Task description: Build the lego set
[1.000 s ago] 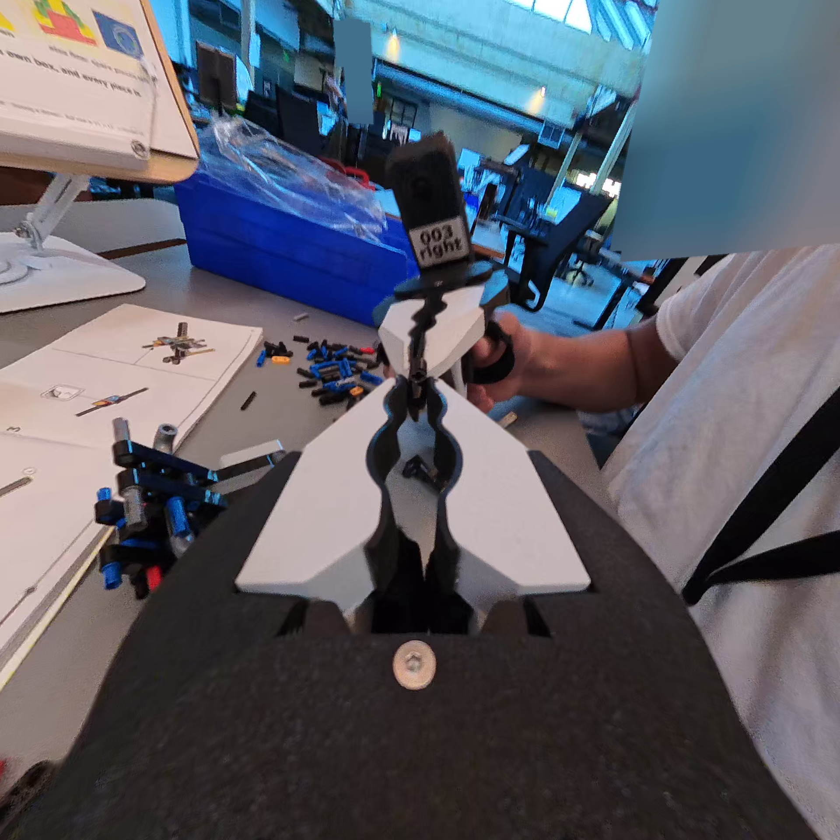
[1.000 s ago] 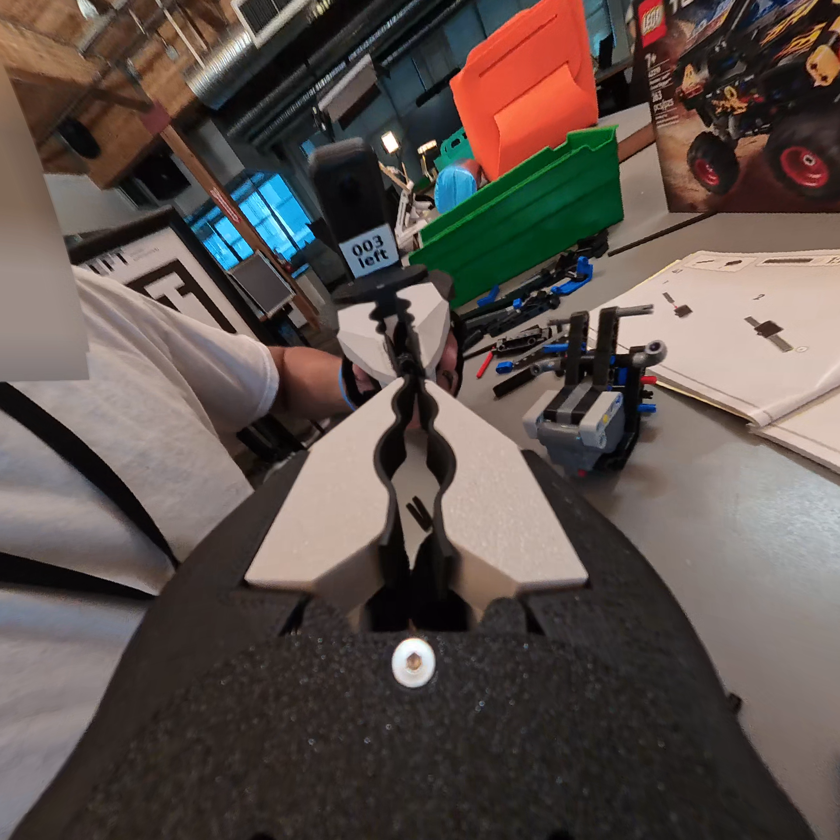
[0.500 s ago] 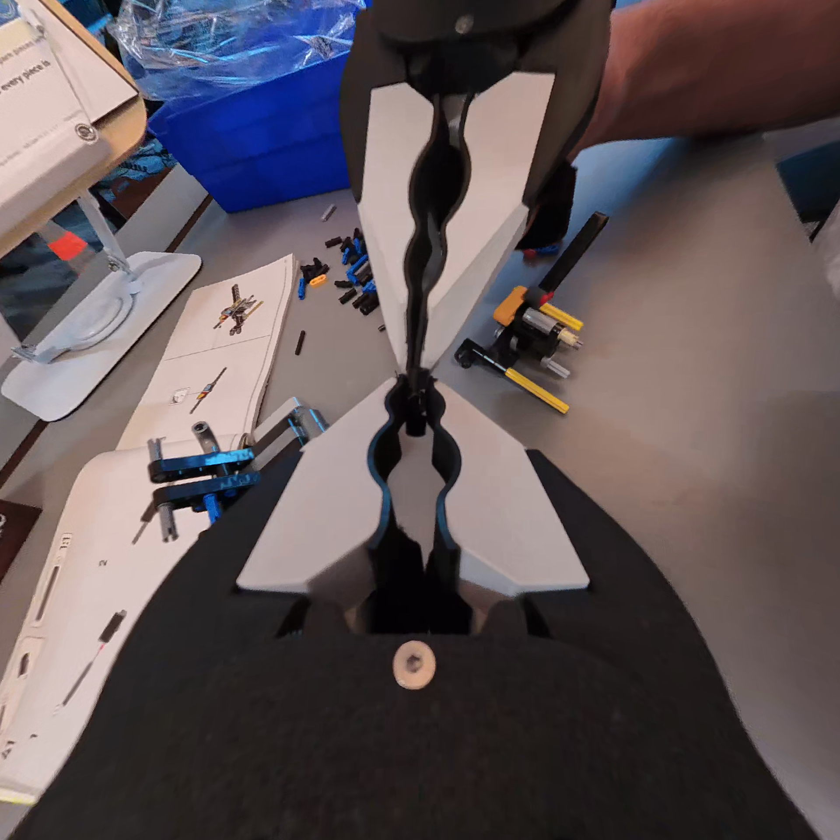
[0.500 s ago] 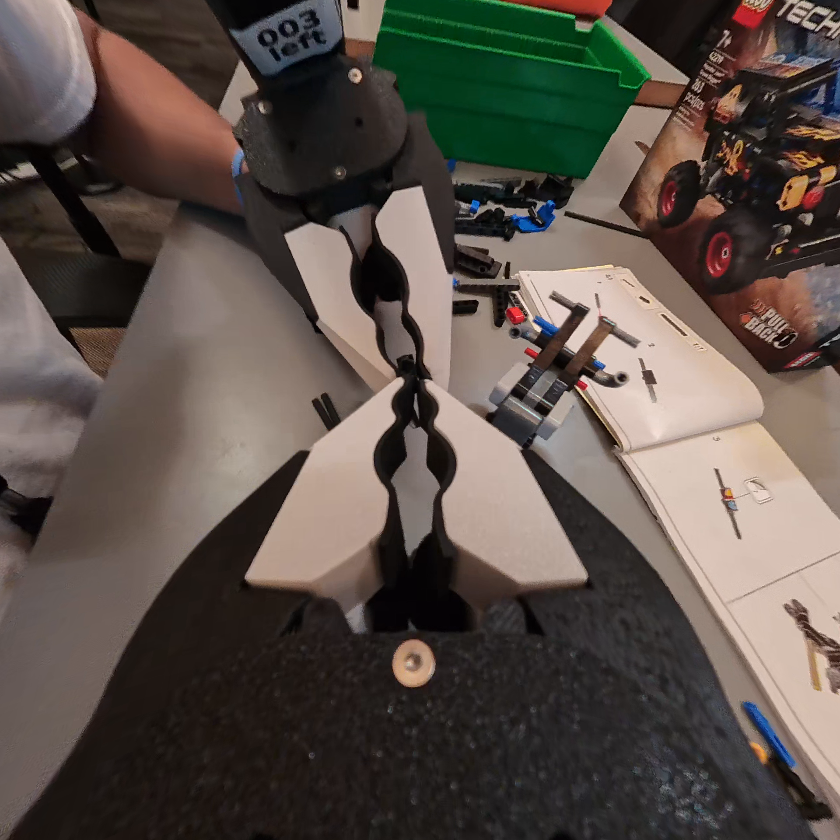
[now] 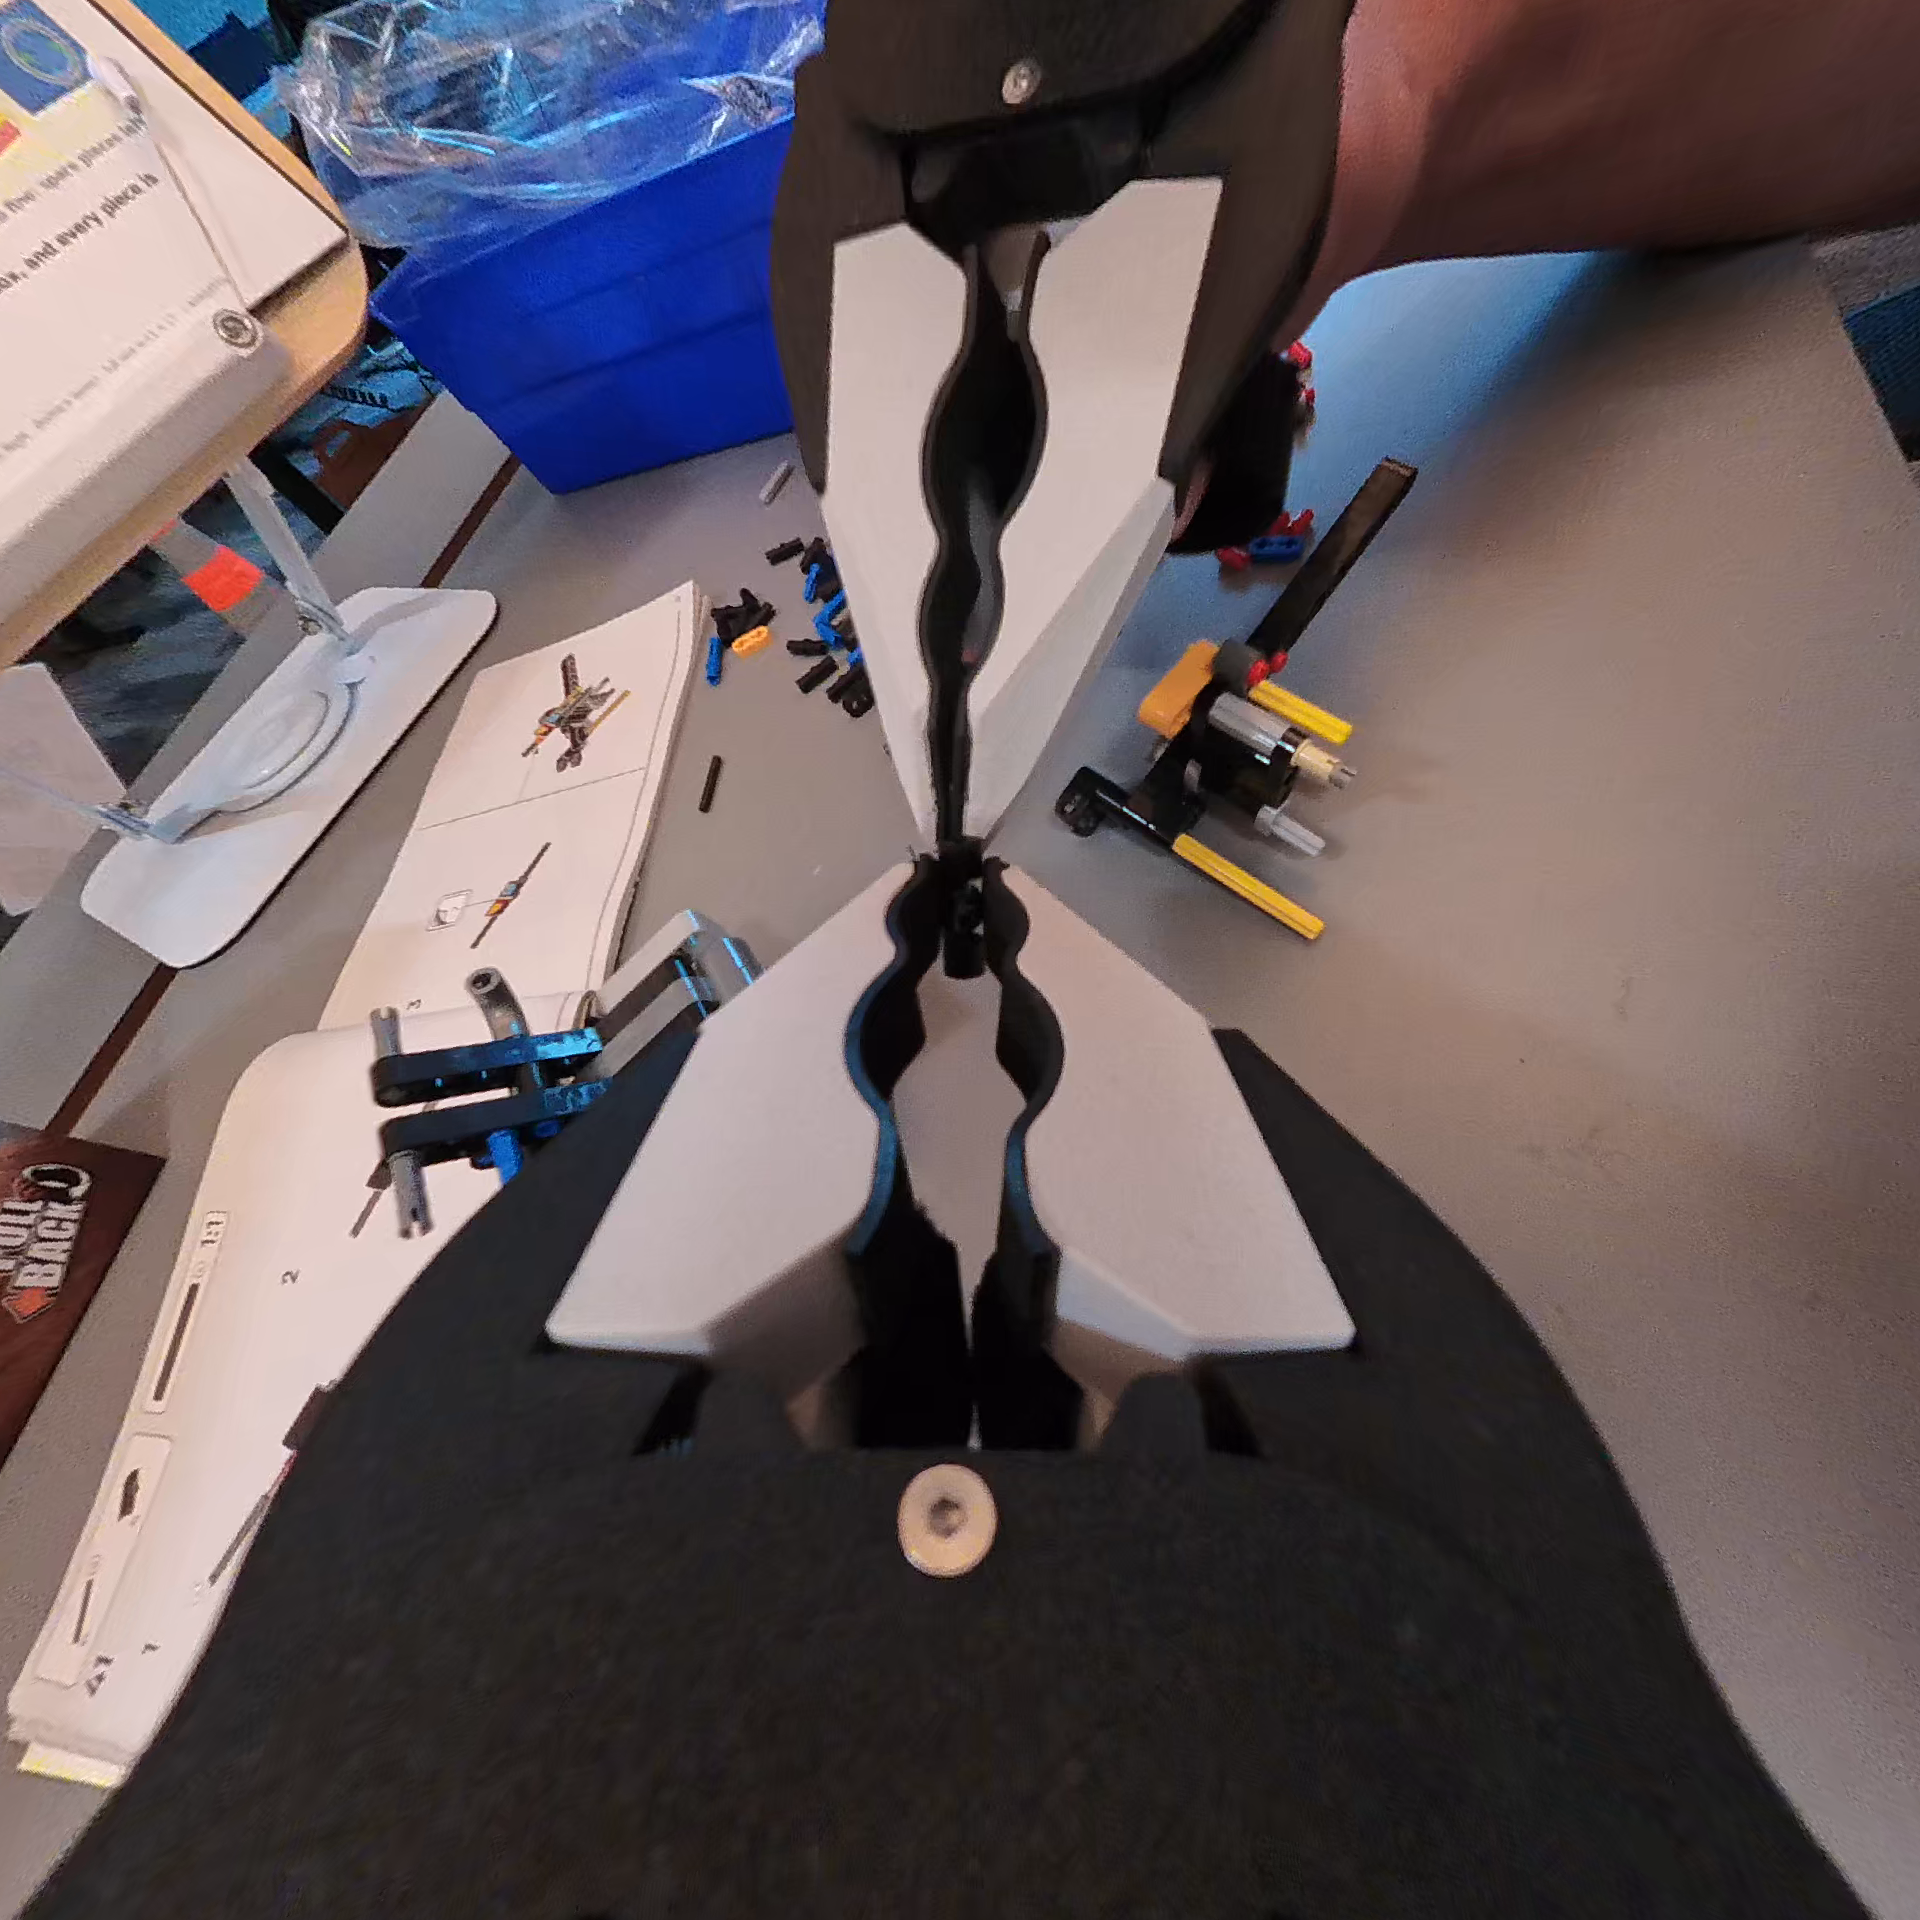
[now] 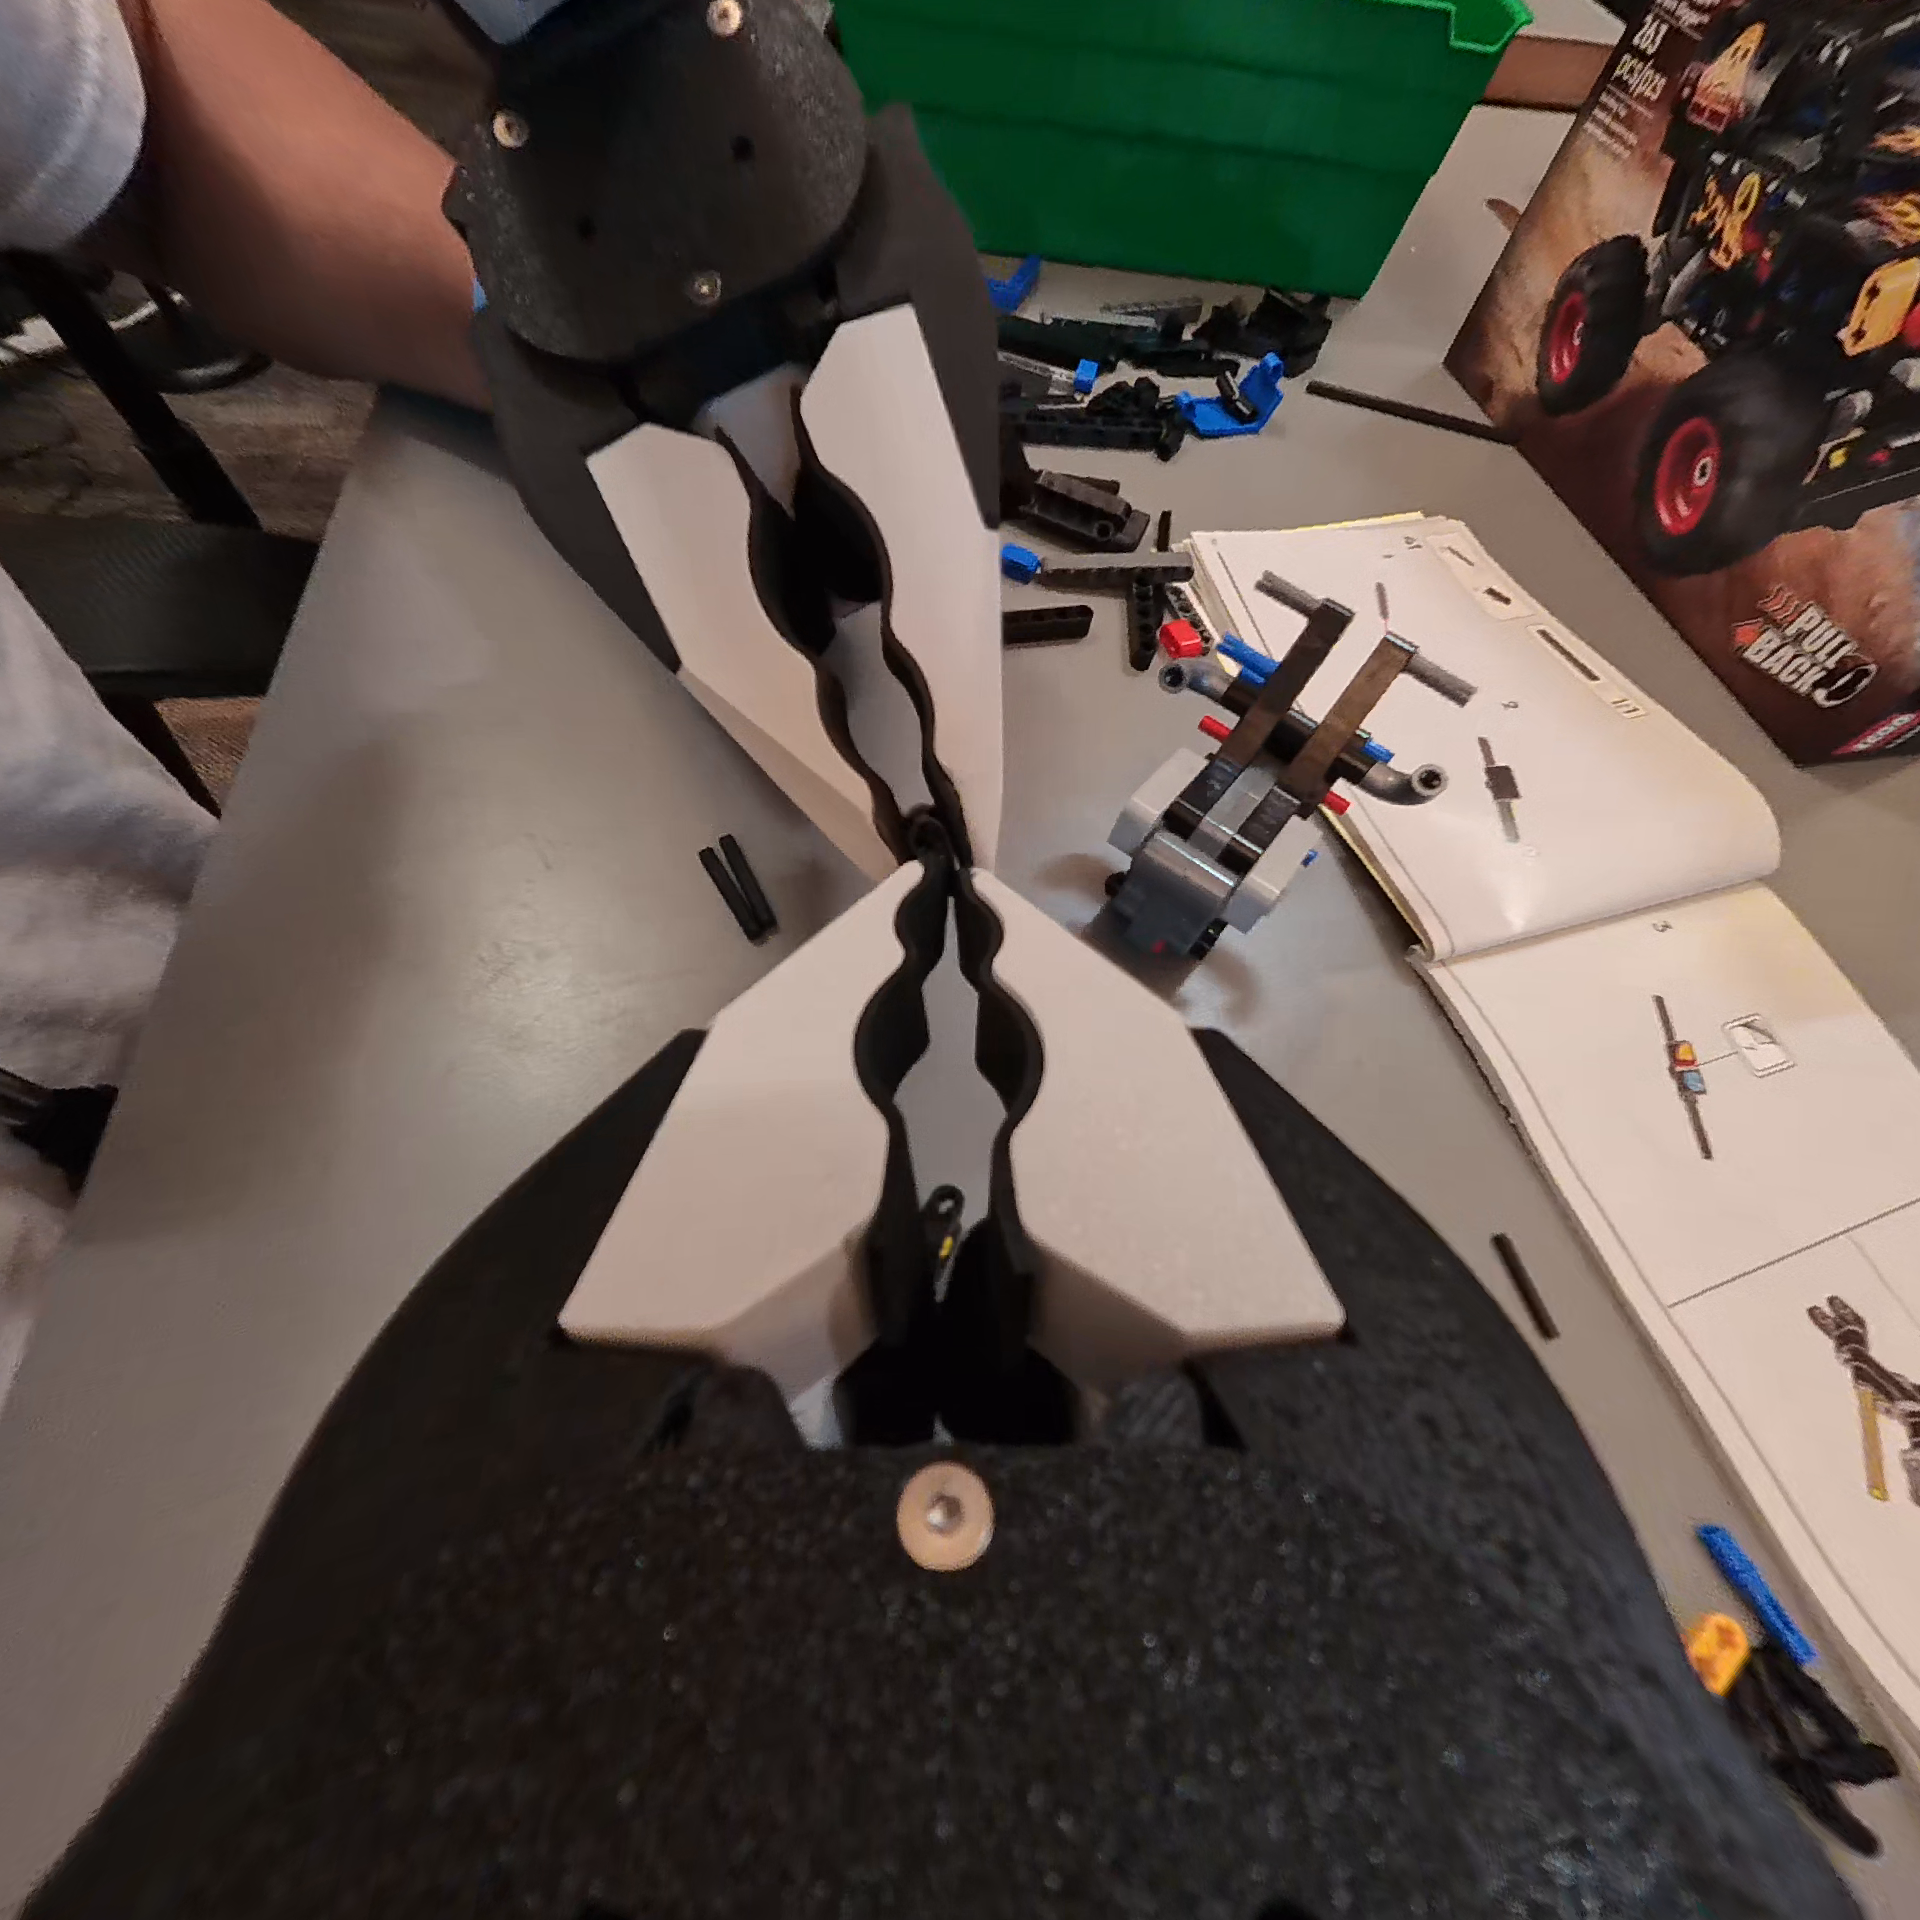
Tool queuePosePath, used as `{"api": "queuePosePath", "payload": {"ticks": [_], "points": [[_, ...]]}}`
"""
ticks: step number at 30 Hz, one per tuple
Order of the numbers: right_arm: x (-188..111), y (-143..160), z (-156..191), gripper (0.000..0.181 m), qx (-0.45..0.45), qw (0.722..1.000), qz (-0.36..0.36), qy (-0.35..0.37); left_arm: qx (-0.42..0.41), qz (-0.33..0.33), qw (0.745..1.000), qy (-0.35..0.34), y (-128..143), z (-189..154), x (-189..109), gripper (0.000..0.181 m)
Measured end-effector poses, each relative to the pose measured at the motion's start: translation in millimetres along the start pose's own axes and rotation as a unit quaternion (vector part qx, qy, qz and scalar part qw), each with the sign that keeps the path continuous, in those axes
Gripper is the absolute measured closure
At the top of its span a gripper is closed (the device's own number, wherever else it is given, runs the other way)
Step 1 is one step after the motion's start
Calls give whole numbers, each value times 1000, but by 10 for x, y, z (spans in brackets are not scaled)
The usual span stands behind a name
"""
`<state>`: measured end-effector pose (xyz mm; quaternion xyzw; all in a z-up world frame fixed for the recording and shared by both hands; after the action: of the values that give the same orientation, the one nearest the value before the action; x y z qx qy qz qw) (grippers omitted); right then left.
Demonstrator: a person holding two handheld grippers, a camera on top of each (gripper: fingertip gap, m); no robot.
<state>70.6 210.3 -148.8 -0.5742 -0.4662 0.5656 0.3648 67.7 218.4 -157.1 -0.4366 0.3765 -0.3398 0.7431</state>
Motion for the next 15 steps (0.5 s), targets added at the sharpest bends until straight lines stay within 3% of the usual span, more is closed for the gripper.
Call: {"api": "queuePosePath", "payload": {"ticks": [1,7,10,13,15], "points": [[-3,-13,-9,181,8,1000,-4,3,4,-5,1000,-5,-16,13,-7,176],[-104,-101,-44,176,47,998,-34,-4,60,-5,998,-20,-8,25,-60,175],[-165,-180,-49,174,63,997,-54,-10,88,21,994,-62,67,195,-155,176],[-251,-147,3,158,84,996,-16,-1,65,8,994,-88,85,361,-304,176],[-337,-157,78,158,76,997,-2,20,65,-2,992,-108,56,458,-403,176]]}}
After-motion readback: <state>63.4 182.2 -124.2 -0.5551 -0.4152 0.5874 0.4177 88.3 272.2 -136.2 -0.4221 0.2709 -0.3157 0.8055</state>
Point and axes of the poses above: each gripper's, where its closed fingertips meet, x out along the fingers, y out of its underside, z = x × y across the jaws, the point moved 1 cm from there along -x, back along the fingers, and after that the axes turned 11 degrees about -z, right-handed, at the moved point
